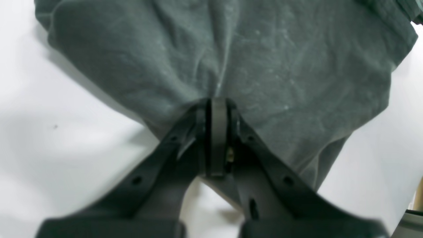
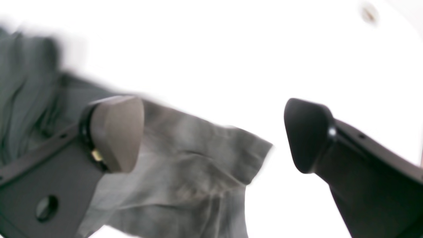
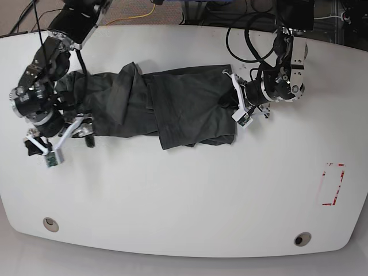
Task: Layout the t-shirt on the table in an organized manner, then fold the t-shirt properly
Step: 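Release the right gripper and move it to the strip end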
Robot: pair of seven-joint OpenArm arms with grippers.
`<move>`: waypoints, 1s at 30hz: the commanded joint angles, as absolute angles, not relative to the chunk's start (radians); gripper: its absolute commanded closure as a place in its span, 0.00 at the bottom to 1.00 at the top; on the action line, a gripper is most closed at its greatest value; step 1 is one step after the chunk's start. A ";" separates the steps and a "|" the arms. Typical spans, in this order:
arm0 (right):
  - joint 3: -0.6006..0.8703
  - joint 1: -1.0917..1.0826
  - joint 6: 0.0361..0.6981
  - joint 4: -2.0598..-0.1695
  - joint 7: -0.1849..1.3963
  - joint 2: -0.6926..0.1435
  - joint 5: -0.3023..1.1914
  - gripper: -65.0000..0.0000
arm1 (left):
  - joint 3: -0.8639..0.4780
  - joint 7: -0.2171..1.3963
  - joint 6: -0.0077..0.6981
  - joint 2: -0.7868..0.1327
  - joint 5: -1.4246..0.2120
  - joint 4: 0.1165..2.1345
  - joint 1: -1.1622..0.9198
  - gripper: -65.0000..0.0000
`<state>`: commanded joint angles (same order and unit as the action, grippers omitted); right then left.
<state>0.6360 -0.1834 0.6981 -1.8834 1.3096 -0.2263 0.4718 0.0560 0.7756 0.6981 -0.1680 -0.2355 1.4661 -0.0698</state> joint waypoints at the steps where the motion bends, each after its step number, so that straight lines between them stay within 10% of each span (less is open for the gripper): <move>1: 0.659 -0.194 0.698 -1.859 1.330 -0.239 0.506 0.00 | 0.056 0.776 0.698 -0.173 -0.236 1.468 -0.070 0.99; 18: 0.757 -0.211 0.698 -1.211 1.337 -0.478 0.855 0.00 | 0.054 0.776 0.698 -0.220 -0.237 1.469 -0.077 0.99; 30: 0.753 -0.143 0.698 -1.124 1.300 -0.515 0.860 0.00 | 0.054 0.776 0.698 -0.220 -0.239 1.471 -0.077 0.99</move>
<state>0.7526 -0.1435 0.6981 -1.1239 1.3004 -0.5148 0.8600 0.0545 0.7756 0.6981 -0.2202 -0.2386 1.4707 -0.0775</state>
